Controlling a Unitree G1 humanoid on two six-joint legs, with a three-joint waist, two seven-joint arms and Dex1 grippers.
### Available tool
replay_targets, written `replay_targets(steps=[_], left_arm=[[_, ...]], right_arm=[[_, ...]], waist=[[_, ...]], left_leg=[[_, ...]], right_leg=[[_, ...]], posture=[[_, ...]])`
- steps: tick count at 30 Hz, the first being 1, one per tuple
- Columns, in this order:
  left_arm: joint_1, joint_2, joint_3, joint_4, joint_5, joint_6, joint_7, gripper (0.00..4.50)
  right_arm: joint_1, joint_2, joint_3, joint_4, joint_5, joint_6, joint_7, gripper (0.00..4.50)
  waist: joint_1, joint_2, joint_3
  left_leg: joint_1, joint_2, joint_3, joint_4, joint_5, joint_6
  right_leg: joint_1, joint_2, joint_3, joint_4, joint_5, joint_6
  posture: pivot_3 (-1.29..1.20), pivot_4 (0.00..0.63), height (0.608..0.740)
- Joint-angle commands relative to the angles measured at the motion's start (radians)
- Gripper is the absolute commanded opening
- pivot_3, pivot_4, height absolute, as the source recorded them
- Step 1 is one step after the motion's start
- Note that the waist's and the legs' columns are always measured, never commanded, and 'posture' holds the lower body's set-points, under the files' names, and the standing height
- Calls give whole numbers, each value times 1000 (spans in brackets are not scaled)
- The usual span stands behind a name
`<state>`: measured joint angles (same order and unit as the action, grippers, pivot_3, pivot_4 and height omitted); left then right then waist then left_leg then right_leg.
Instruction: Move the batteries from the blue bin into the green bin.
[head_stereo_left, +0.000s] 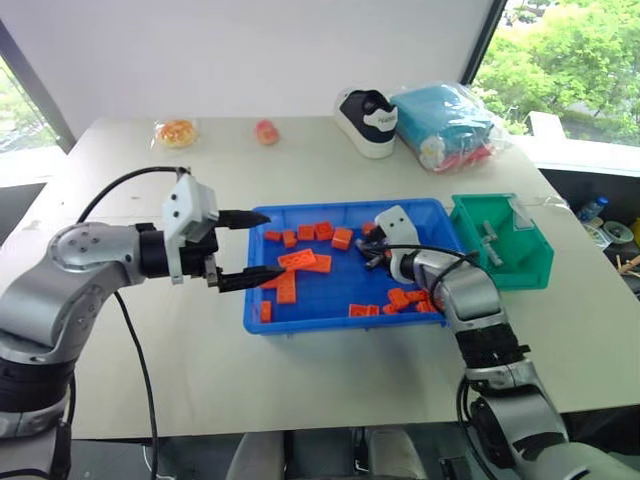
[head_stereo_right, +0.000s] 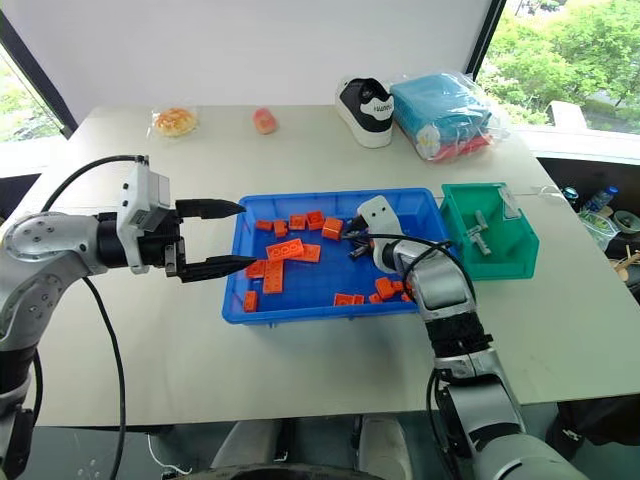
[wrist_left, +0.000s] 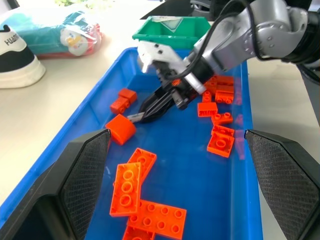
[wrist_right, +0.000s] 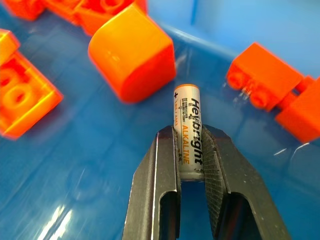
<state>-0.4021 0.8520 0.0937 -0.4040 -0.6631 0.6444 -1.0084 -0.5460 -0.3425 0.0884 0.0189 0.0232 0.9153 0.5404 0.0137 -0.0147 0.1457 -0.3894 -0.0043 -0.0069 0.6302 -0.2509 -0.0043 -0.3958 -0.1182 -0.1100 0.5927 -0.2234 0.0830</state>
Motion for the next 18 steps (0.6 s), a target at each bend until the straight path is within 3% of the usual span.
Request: replay_targets(steps=[1,9,13,14,18], left_arm=[[-2,2,18,-10,-2,-16,-2,4500],[-22,-23,-11,18,13,-35,-12,4500],[-49,-43,-34,48,33,-56,-27,4500],[-55,-47,-39,54,36,-59,-30,4500],[-71,-58,-50,70,48,-68,-37,4500]], right_arm=[[-26,-101,-119,-152,34,83,3,97],[-81,-371,-325,-105,50,101,-19,97],[-14,-437,-331,-37,39,57,-32,97],[-1,-441,-326,-30,38,48,-34,1173],[10,-449,-310,-16,35,13,-46,3036]], waist=[[0,1,1],[1,2,1],[-1,0,0],[-1,-1,0],[-6,5,2]], left_leg=[[0,0,0,0,0,0],[-1,0,1,-1,0,0],[-1,0,1,-1,0,0],[-1,1,1,-1,0,1],[-1,1,3,-2,-1,1]], right_leg=[[0,0,0,0,0,0],[-1,0,0,-1,-2,2],[1,0,-1,-6,-2,2],[1,0,-1,-7,-2,2],[1,0,-1,-7,-1,1]], posture=[[0,150,711],[0,150,711],[0,150,711],[0,150,711],[0,150,711]])
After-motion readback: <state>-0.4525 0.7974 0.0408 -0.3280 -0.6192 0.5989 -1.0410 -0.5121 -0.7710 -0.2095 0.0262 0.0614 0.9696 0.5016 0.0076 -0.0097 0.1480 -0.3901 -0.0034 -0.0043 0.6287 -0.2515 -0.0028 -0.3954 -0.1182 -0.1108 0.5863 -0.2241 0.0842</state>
